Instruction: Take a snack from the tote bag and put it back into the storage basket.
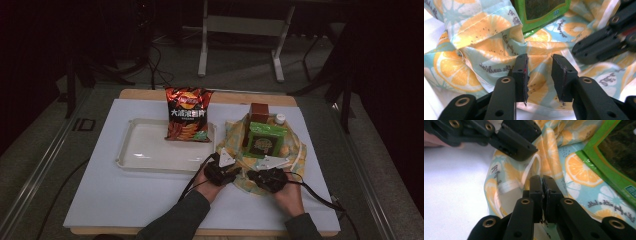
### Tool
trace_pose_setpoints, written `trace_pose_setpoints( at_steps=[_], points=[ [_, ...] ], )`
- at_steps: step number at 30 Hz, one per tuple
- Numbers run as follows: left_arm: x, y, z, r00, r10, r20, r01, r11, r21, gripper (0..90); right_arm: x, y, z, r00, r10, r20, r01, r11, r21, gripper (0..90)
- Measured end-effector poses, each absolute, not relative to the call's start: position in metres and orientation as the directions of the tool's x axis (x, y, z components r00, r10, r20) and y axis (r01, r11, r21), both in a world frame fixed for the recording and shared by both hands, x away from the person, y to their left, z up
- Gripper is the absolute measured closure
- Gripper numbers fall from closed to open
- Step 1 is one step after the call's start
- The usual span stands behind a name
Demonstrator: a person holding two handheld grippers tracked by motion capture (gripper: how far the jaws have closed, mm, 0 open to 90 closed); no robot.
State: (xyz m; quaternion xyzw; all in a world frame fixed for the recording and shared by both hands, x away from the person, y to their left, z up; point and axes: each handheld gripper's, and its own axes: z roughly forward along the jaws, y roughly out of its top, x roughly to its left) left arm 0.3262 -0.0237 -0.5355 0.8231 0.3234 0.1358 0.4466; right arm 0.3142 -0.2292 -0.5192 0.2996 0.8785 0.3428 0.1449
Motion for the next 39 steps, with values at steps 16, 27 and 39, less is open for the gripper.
trace_pose_setpoints(
  at_steps=[16,27,39],
  points=[
    [0.325,-0.007,-0.504,0.78,0.621,-0.072,0.359,-0.351,0.865,60.2,0.314,-0.23,-0.528,-0.783,0.622,-0.033,0.437,0.586,0.683,86.8],
    [0.343,-0.003,-0.481,0.803,0.592,-0.065,0.332,-0.356,0.874,55.9,0.314,-0.232,-0.529,-0.781,0.624,-0.022,0.442,0.576,0.688,86.4],
    [0.364,-0.001,-0.457,0.824,0.564,-0.048,0.3,-0.364,0.881,52.2,0.314,-0.234,-0.529,-0.782,0.623,-0.015,0.441,0.571,0.692,86.1]
  ],
)
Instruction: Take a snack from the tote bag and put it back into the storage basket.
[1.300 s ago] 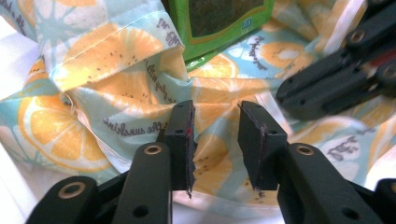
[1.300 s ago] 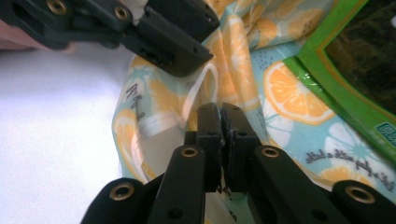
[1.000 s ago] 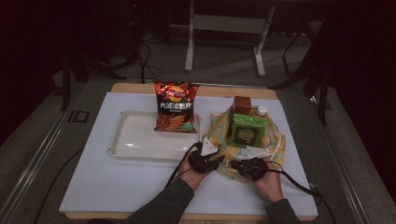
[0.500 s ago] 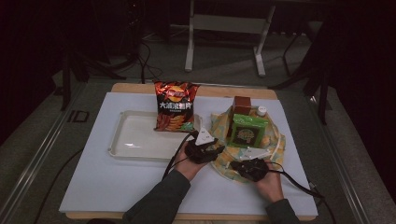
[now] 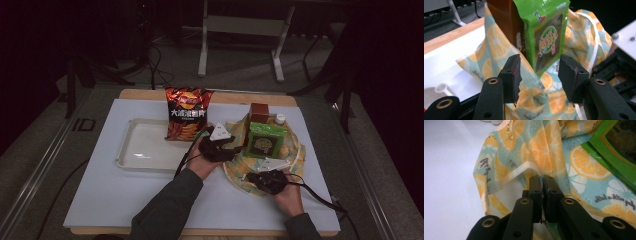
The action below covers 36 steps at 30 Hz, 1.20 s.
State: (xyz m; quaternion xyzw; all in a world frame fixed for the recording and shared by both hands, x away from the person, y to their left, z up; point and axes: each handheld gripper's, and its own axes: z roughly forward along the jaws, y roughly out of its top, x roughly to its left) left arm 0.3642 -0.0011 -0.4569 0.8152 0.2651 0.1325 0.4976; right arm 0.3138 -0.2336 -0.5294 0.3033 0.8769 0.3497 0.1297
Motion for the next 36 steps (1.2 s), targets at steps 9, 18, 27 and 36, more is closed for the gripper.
trace_pose_setpoints(
  at_steps=[9,18,27,36],
  points=[
    [0.378,0.002,-0.446,0.824,0.563,-0.066,0.306,-0.344,0.888,52.1,0.314,-0.234,-0.53,-0.785,0.62,-0.011,0.44,0.57,0.694,86.1],
    [0.391,0.0,-0.433,0.85,0.526,-0.039,0.274,-0.377,0.885,52.3,0.314,-0.235,-0.53,-0.786,0.618,-0.012,0.438,0.57,0.695,86.0],
    [0.404,-0.001,-0.424,0.846,0.531,-0.049,0.277,-0.36,0.891,48.9,0.314,-0.235,-0.53,-0.786,0.618,-0.01,0.439,0.569,0.695,85.9],
    [0.414,-0.009,-0.417,0.851,0.523,-0.054,0.267,-0.34,0.902,43.4,0.314,-0.235,-0.53,-0.788,0.616,-0.005,0.44,0.568,0.696,85.5]
  ],
)
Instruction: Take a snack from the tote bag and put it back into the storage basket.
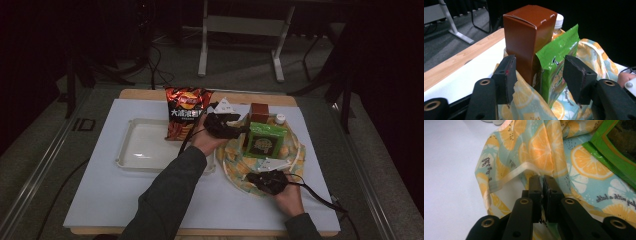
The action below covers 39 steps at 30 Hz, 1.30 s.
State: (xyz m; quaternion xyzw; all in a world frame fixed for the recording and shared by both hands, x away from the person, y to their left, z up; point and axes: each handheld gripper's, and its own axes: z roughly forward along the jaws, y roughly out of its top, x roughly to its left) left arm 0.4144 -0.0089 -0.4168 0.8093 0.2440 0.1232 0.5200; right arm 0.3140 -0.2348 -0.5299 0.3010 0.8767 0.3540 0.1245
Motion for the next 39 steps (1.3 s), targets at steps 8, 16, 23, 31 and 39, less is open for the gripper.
trace_pose_setpoints(
  at_steps=[8,16,23,31,39],
  points=[
    [0.425,-0.017,-0.409,0.854,0.519,-0.049,0.25,-0.324,0.913,36.2,0.314,-0.235,-0.53,-0.788,0.616,0.0,0.442,0.566,0.696,85.1],
    [0.437,-0.028,-0.408,0.848,0.526,-0.059,0.258,-0.314,0.914,28.4,0.314,-0.235,-0.53,-0.788,0.615,0.01,0.447,0.561,0.696,85.1],
    [0.45,-0.041,-0.412,0.847,0.526,-0.073,0.277,-0.321,0.906,26.6,0.315,-0.236,-0.53,-0.788,0.615,0.02,0.452,0.555,0.698,84.9],
    [0.462,-0.052,-0.411,0.849,0.522,-0.079,0.279,-0.318,0.906,21.7,0.316,-0.238,-0.531,-0.79,0.612,0.034,0.455,0.548,0.701,84.8],
    [0.468,-0.061,-0.414,0.845,0.531,-0.071,0.279,-0.324,0.904,20.2,0.316,-0.239,-0.531,-0.79,0.612,0.048,0.46,0.539,0.705,83.8]
  ],
)
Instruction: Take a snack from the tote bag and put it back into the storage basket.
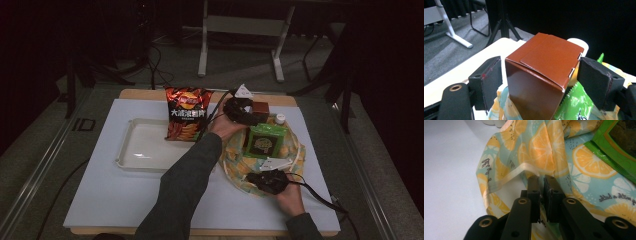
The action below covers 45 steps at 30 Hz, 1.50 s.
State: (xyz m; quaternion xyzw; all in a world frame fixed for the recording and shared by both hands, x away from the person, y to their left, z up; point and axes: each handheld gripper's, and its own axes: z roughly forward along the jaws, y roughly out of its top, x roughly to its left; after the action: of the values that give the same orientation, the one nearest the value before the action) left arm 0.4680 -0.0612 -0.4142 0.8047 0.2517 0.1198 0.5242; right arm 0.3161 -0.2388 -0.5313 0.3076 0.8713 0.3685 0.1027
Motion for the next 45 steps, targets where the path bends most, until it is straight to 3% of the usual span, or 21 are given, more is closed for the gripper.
trace_pose_setpoints(
  at_steps=[14,16,17,35,45],
  points=[
    [0.454,-0.076,-0.411,0.855,0.518,0.01,0.214,-0.37,0.904,23.6,0.315,-0.239,-0.532,-0.789,0.613,0.05,0.459,0.534,0.71,83.3],
    [0.453,-0.074,-0.41,0.86,0.51,0.012,0.203,-0.362,0.91,34.9,0.315,-0.239,-0.532,-0.789,0.613,0.05,0.459,0.533,0.71,83.2],
    [0.452,-0.074,-0.41,0.861,0.509,0.006,0.208,-0.361,0.909,35.5,0.315,-0.239,-0.532,-0.789,0.613,0.05,0.459,0.533,0.71,83.2],
    [0.457,-0.08,-0.416,0.867,0.499,-0.008,0.215,-0.358,0.909,32.0,0.316,-0.24,-0.532,-0.789,0.612,0.054,0.46,0.53,0.712,82.8],
    [0.45,-0.075,-0.417,0.858,0.513,0.01,0.203,-0.357,0.912,40.6,0.316,-0.24,-0.532,-0.788,0.613,0.058,0.463,0.528,0.712,82.8]
  ],
)
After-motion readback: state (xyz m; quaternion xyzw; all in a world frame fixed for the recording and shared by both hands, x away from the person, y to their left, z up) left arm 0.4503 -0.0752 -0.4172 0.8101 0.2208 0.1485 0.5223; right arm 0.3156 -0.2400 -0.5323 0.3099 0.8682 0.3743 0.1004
